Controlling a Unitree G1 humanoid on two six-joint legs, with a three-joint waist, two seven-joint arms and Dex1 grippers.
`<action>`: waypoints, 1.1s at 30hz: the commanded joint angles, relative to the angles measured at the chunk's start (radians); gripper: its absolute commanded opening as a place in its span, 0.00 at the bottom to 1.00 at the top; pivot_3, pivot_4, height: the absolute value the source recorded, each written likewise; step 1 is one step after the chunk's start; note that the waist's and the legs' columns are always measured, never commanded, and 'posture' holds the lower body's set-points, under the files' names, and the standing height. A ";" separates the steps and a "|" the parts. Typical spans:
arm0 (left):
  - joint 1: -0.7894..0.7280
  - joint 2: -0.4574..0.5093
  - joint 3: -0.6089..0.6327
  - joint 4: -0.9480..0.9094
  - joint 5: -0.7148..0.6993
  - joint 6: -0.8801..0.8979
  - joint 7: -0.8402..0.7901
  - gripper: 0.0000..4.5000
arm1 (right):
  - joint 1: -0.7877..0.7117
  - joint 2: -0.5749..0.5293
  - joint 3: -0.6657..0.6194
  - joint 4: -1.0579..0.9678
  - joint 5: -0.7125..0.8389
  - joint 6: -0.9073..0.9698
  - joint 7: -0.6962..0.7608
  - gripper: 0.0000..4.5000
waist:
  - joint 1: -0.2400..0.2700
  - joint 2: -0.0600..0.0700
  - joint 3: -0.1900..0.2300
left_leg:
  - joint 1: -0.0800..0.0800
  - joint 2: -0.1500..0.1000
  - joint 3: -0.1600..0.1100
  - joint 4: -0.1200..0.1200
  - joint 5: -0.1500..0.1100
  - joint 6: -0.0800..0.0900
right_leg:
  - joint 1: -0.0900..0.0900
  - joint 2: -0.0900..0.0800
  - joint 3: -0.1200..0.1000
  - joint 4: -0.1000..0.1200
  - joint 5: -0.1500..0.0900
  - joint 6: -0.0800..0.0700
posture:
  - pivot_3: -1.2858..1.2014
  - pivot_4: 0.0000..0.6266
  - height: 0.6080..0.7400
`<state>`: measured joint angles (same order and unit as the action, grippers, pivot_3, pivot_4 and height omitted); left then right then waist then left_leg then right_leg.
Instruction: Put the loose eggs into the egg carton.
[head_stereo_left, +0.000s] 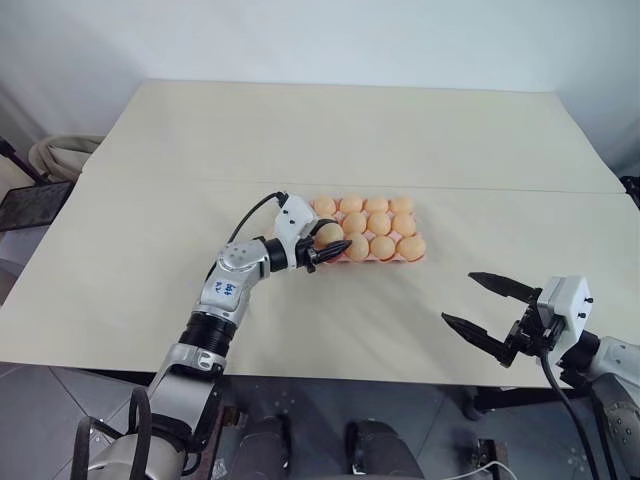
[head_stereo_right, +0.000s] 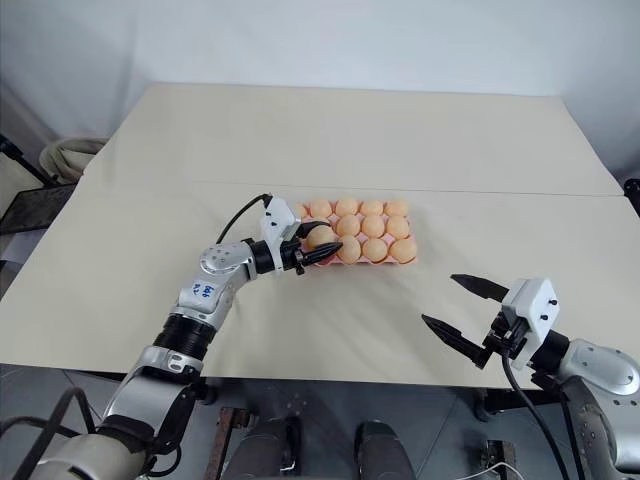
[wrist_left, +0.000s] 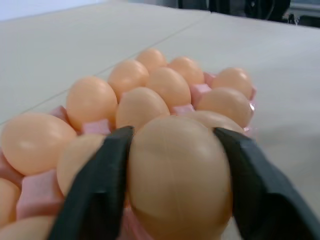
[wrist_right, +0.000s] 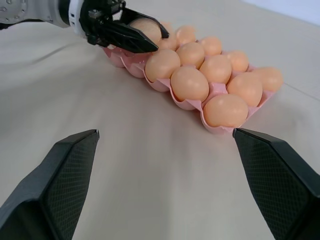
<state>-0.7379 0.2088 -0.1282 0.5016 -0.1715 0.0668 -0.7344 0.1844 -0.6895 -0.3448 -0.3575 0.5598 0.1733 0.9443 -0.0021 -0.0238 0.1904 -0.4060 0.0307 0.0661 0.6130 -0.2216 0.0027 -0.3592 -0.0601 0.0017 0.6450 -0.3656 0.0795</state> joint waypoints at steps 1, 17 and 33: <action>0.004 0.025 0.027 -0.047 0.004 -0.029 -0.002 0.88 | 0.021 0.012 -0.025 -0.044 0.011 -0.020 -0.010 1.00 | -0.001 0.000 0.000 | 0.000 0.000 0.000 0.000 0.000 0.000 | 0.000 0.000 0.000 0.000 0.000 0.000 | 0.52 0.24 1.00; 0.570 0.376 0.444 -0.521 -0.223 -0.020 -0.108 0.97 | -0.067 0.016 0.022 0.046 0.006 -0.057 0.053 1.00 | -0.028 0.000 0.000 | 0.002 0.001 -0.001 -0.002 0.000 -0.001 | 0.000 -0.002 0.000 0.000 -0.001 -0.002 | 0.52 0.24 1.00; 0.721 0.441 0.483 -0.651 -0.284 0.118 -0.100 0.97 | -0.131 0.008 -0.010 0.145 0.004 -0.145 0.096 1.00 | -0.024 0.000 0.000 | 0.000 0.000 -0.001 -0.013 -0.004 -0.006 | -0.001 -0.006 -0.002 -0.010 -0.002 -0.005 | 0.52 0.24 1.00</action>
<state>0.0093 0.6329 0.3774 -0.1163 -0.4531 0.1754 -0.8318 0.0563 -0.6664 -0.3192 -0.2012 0.5582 0.0466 1.0379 -0.0258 -0.0235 0.1902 -0.4056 0.0306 0.0646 0.6003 -0.2256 -0.0034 -0.3601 -0.0664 -0.0010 0.6349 -0.3680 0.0741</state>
